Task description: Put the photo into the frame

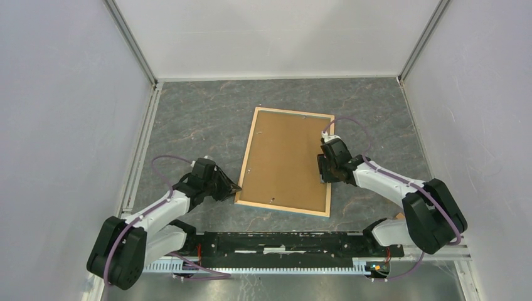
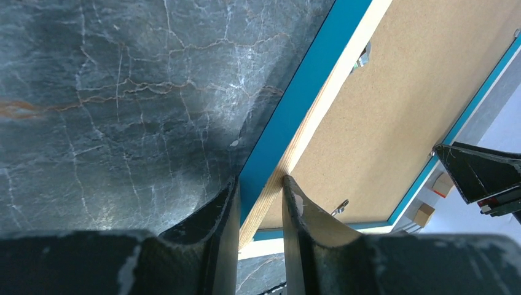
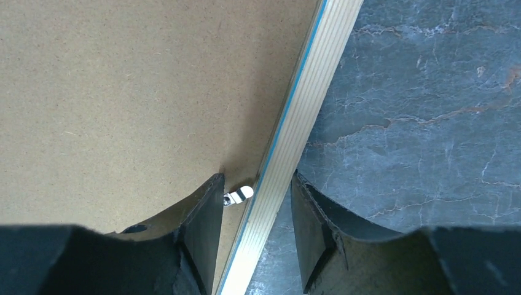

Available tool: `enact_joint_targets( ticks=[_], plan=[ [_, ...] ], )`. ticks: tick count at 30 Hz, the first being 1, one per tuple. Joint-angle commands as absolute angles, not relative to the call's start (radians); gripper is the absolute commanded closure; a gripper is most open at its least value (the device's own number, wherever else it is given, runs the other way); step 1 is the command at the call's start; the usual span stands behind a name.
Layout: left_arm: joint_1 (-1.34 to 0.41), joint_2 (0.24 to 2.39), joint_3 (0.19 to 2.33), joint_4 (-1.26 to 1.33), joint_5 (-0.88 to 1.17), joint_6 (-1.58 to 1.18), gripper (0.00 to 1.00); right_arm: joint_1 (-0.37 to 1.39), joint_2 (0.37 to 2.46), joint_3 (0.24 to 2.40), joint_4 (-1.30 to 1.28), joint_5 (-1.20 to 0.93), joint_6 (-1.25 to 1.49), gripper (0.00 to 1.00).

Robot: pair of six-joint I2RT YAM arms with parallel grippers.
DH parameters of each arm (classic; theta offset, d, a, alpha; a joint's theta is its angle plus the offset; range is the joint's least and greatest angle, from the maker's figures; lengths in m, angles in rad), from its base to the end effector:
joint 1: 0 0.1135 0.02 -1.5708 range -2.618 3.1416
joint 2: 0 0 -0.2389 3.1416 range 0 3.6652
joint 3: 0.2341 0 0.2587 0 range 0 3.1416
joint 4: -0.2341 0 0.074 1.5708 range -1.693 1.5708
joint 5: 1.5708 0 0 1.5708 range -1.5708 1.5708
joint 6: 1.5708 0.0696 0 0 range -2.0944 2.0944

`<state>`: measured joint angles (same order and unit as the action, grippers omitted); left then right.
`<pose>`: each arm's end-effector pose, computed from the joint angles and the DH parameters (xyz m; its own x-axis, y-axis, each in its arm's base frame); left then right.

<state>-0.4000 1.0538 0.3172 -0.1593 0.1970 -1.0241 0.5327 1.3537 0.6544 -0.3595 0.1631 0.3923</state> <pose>0.1950 -0.0973 0.0855 -0.7963 -0.5728 -0.1943 -0.3572 0.7045 -0.6132 0.2380 0.1272 0.1064 -0.8593 -0.0687 -0.5068 -0.1126 0.9920 0.0565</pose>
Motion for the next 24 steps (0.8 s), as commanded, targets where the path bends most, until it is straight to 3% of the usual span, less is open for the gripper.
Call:
enact_joint_targets(
  ticks=[1,10,19,24],
  plan=[
    [-0.412,1.046,0.28,-0.258,0.268,-1.083,0.98,0.54,1.363,0.635,-0.431,0.038,0.406,0.51],
    [-0.412,1.01,0.261,-0.244,0.258,-1.116,0.98,0.541,1.323,0.738,-0.555,0.158,0.58,0.4],
    [-0.411,1.024,0.249,-0.214,0.262,-1.119,0.98,0.541,1.289,0.671,-0.54,0.28,0.88,0.44],
    [-0.412,1.04,0.25,-0.204,0.269,-1.112,0.98,0.54,1.291,0.685,-0.524,0.341,0.909,0.44]
  ],
)
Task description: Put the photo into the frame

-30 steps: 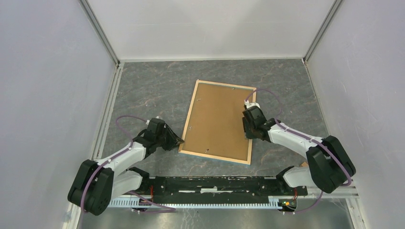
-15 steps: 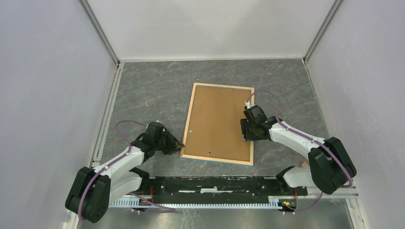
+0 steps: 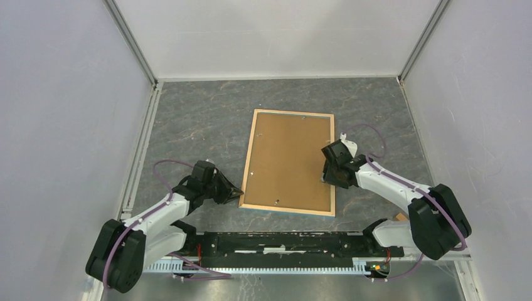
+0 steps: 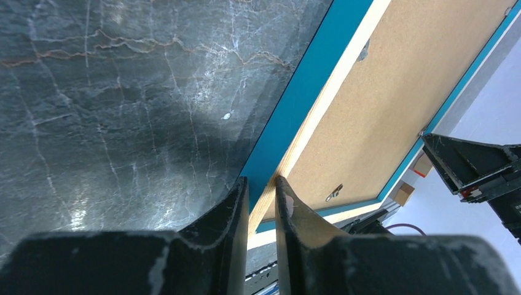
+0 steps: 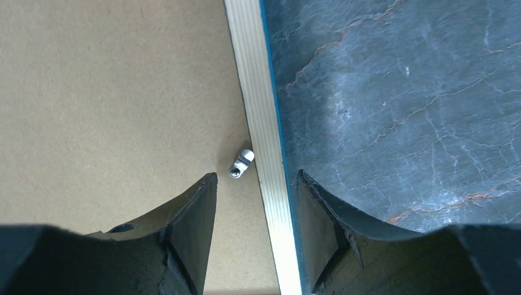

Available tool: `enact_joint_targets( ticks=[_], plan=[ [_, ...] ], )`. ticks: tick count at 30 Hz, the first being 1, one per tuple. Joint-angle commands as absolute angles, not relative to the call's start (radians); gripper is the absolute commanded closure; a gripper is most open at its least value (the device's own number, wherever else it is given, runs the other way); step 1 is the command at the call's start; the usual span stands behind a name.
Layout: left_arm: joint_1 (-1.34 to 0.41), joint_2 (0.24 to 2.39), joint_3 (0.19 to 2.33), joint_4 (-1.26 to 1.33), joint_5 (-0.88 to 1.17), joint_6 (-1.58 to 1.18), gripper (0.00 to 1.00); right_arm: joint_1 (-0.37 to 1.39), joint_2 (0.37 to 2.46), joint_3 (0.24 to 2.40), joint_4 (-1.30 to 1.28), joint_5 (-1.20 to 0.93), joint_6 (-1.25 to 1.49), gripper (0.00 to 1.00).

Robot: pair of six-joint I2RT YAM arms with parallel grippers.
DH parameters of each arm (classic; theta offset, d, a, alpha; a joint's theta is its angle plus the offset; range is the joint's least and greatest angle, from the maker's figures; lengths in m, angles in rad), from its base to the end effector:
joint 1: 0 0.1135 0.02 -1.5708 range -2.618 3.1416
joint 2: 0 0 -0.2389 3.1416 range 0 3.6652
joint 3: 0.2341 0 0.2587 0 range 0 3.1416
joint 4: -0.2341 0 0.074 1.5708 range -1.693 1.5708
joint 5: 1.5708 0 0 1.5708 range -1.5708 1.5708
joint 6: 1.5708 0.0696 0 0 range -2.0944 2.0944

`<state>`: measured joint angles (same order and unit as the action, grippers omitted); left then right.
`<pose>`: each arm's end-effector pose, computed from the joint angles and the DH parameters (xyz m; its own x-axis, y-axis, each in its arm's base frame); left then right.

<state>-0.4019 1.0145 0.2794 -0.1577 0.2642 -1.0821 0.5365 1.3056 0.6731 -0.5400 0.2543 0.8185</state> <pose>0.1855 -0.0986 0.0822 -0.8030 -0.5848 -0.1149 -0.3848 0.6560 -0.6493 0.2244 0.1131 0.1134 -0.8413 0.3219 -0.4343 0.2977 0.9465 0.1247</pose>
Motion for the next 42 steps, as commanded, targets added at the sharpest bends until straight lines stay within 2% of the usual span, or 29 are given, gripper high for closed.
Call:
enact_joint_targets(
  ticks=[1,9,15,22,25,27,30,33,36,40,42],
  plan=[
    [-0.412,1.04,0.25,-0.204,0.27,-1.111,0.98,0.54,1.297,0.688,-0.524,0.344,0.914,0.44],
    [-0.411,1.037,0.256,-0.207,0.27,-1.106,0.98,0.539,1.366,0.708,-0.567,0.354,0.962,0.48],
    [-0.412,1.033,0.256,-0.21,0.268,-1.106,0.98,0.54,1.328,0.646,-0.53,0.344,1.011,0.53],
    [-0.412,1.029,0.255,-0.21,0.273,-1.104,0.98,0.538,1.298,0.554,-0.459,0.295,1.095,0.62],
    [-0.412,1.026,0.251,-0.212,0.275,-1.103,0.98,0.535,1.286,0.521,-0.427,0.276,1.114,0.71],
    [-0.412,1.024,0.248,-0.212,0.276,-1.103,0.98,0.532,1.287,0.503,-0.395,0.261,1.109,0.71],
    [-0.413,1.02,0.248,-0.217,0.276,-1.101,0.98,0.522,1.312,0.542,-0.412,0.27,1.022,0.67],
    [-0.411,1.011,0.249,-0.224,0.273,-1.1,0.98,0.521,1.314,0.614,-0.437,0.29,0.86,0.56],
    [-0.412,0.997,0.247,-0.238,0.262,-1.098,0.98,0.521,1.272,0.668,-0.468,0.31,0.682,0.5],
    [-0.412,0.986,0.249,-0.256,0.244,-1.098,0.98,0.521,1.208,0.696,-0.517,0.309,0.517,0.32],
    [-0.412,0.989,0.252,-0.257,0.242,-1.094,0.98,0.522,1.18,0.687,-0.525,0.3,0.465,0.29]
  ],
)
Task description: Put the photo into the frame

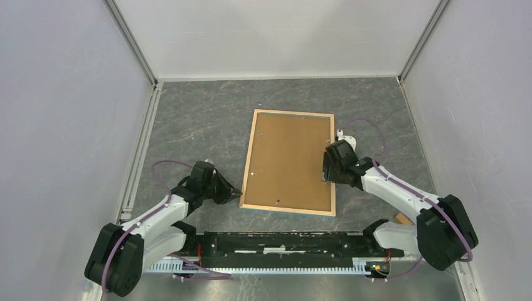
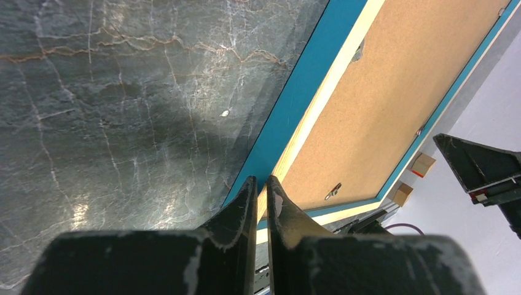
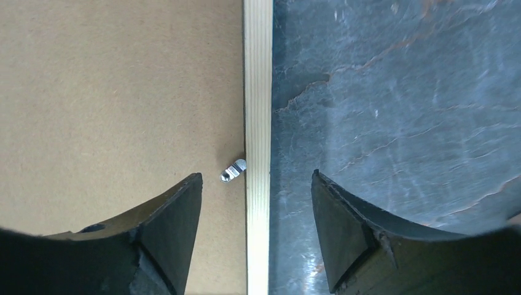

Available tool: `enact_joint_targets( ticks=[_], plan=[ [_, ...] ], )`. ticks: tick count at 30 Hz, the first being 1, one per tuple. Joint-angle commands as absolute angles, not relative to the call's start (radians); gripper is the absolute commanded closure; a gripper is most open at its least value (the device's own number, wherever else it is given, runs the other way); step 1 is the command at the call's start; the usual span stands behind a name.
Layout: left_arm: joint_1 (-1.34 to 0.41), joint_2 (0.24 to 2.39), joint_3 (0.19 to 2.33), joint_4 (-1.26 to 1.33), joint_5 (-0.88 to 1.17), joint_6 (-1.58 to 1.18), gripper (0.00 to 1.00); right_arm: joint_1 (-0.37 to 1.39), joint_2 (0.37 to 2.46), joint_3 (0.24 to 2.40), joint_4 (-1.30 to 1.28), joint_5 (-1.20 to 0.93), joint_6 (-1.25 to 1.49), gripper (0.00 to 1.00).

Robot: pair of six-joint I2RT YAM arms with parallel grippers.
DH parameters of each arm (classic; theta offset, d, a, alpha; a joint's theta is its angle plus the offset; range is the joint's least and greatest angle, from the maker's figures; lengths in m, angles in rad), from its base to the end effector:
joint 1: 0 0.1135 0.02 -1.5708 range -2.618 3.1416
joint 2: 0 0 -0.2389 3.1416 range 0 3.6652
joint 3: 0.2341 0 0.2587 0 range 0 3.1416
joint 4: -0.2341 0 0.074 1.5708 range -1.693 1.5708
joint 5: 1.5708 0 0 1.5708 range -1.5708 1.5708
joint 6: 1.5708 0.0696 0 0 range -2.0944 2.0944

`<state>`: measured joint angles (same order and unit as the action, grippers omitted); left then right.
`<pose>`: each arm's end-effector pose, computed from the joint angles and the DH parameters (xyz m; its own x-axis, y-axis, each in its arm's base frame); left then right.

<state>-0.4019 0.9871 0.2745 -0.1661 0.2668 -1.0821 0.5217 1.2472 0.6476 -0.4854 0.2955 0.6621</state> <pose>0.1843 -0.0983 0.0851 -0.8025 -0.5843 -0.1204 -0.3758 0.6518 -0.6588 0.2280 0.1077 0.1232 -0.8253 0.2040 -0.5266 0.1883 0.9785 0.0839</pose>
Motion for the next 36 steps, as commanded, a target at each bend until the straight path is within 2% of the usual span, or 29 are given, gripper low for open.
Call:
enact_joint_targets(
  ticks=[1,5,9,12,16,18,20,23,24,25,31,36],
  plan=[
    [-0.411,0.992,0.254,-0.256,0.242,-1.092,0.98,0.522,1.171,0.686,-0.529,0.305,0.441,0.27],
    [-0.412,0.997,0.271,-0.271,0.241,-1.063,0.95,0.513,1.162,0.7,-0.551,0.347,0.369,0.28],
    [-0.412,0.987,0.339,-0.345,0.233,-0.973,0.69,0.482,1.16,0.699,-0.494,0.261,0.326,0.25],
    [-0.413,0.95,0.403,-0.415,0.213,-0.901,0.56,0.464,1.154,0.683,-0.426,0.162,0.316,0.22],
    [-0.413,0.913,0.509,-0.497,0.152,-0.808,0.24,0.463,1.184,0.702,-0.435,0.135,0.29,0.2],
    [-0.412,0.922,0.58,-0.523,0.125,-0.746,0.11,0.463,1.179,0.707,-0.433,0.134,0.261,0.21],
    [-0.411,0.965,0.673,-0.543,0.111,-0.677,0.02,0.463,1.117,0.69,-0.402,0.124,0.239,0.2],
    [-0.411,1.105,0.814,-0.563,0.139,-0.579,0.0,0.463,1.031,0.655,-0.333,0.098,0.222,0.15],
    [-0.412,1.171,0.863,-0.58,0.145,-0.557,0.0,0.462,1.018,0.648,-0.326,0.096,0.218,0.11],
    [-0.412,1.353,1.016,-0.628,0.175,-0.496,0.0,0.461,1.033,0.645,-0.328,0.072,0.194,0.02],
    [-0.412,1.671,1.276,-0.687,0.164,-0.418,0.03,0.437,1.115,0.665,-0.402,0.091,0.186,0.02],
    [-0.414,1.831,1.381,-0.709,0.11,-0.35,0.19,0.376,1.131,0.649,-0.384,0.041,0.21,0.02]
  ],
)
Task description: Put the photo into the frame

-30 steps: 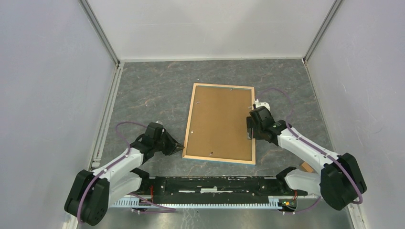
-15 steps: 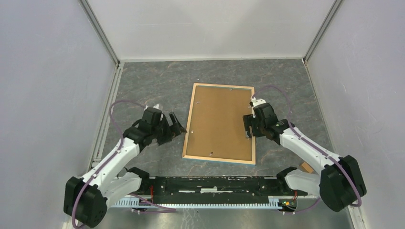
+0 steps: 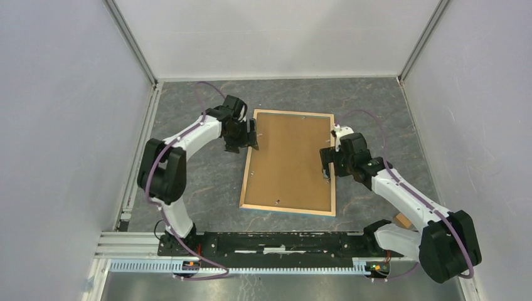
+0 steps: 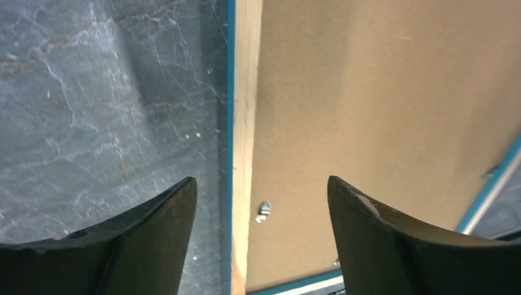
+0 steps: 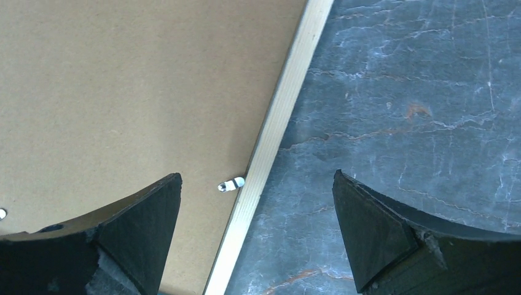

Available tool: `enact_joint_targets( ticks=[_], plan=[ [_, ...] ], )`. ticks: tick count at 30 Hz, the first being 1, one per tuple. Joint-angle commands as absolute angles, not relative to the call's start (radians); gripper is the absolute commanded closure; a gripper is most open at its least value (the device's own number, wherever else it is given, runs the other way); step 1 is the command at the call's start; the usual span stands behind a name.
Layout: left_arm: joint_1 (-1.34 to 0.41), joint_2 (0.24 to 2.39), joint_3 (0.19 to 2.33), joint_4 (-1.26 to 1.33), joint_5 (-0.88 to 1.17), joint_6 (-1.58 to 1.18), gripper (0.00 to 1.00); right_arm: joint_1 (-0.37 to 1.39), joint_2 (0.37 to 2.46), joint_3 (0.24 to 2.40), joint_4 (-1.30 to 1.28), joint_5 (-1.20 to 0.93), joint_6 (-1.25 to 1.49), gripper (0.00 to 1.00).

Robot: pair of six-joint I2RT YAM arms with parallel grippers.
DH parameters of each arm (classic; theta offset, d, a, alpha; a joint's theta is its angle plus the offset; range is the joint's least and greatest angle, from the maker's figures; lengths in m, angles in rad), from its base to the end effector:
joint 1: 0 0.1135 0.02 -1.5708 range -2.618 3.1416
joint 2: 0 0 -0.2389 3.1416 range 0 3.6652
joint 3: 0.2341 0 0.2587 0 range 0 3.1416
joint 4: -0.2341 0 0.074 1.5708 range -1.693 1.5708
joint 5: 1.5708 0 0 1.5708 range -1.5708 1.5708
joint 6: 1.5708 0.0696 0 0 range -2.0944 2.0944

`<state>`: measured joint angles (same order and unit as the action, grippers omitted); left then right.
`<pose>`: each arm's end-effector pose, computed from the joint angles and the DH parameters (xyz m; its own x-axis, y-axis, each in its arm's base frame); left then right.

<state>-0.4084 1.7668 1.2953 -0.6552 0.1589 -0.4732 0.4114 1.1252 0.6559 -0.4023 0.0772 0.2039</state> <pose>0.3437 -0.1607 0.1581 -0.9448 -0.0815 -0.3173 0.0269 0.9460 -0.3230 0.2413 0.0994 0.1590 -0.7585 -0.1106 -0.6422 -0.2038 0.9763 0.0725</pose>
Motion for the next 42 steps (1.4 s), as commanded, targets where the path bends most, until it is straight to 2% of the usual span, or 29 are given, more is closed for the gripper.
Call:
enact_joint_targets(
  ticks=[1,6,12,17,22,26,31,37,42],
  plan=[
    [-0.414,1.845,1.385,-0.711,0.085,-0.342,0.22,0.37,1.137,0.65,-0.383,0.029,0.209,0.02],
    [-0.425,1.884,1.358,-0.672,0.052,-0.333,0.43,0.365,1.168,0.649,-0.38,0.041,0.216,0.05],
    [-0.44,1.954,1.364,-0.65,0.093,-0.365,0.45,0.366,1.189,0.641,-0.363,0.071,0.232,0.05],
    [-0.442,1.974,1.364,-0.648,0.054,-0.373,0.56,0.354,1.188,0.627,-0.344,0.104,0.256,0.06],
    [-0.442,1.984,1.355,-0.653,0.043,-0.374,0.64,0.354,1.188,0.665,-0.344,0.096,0.249,0.16],
    [-0.442,1.986,1.358,-0.662,0.028,-0.374,0.73,0.356,1.226,0.698,-0.397,0.061,0.226,0.29],
    [-0.442,1.984,1.357,-0.664,0.025,-0.377,0.78,0.363,1.229,0.676,-0.429,0.075,0.209,0.35],
    [-0.442,1.99,1.359,-0.663,0.065,-0.388,0.78,0.374,1.248,0.644,-0.415,0.072,0.211,0.45],
    [-0.442,1.992,1.362,-0.662,0.069,-0.391,0.79,0.377,1.26,0.651,-0.411,0.061,0.203,0.47]
  ],
)
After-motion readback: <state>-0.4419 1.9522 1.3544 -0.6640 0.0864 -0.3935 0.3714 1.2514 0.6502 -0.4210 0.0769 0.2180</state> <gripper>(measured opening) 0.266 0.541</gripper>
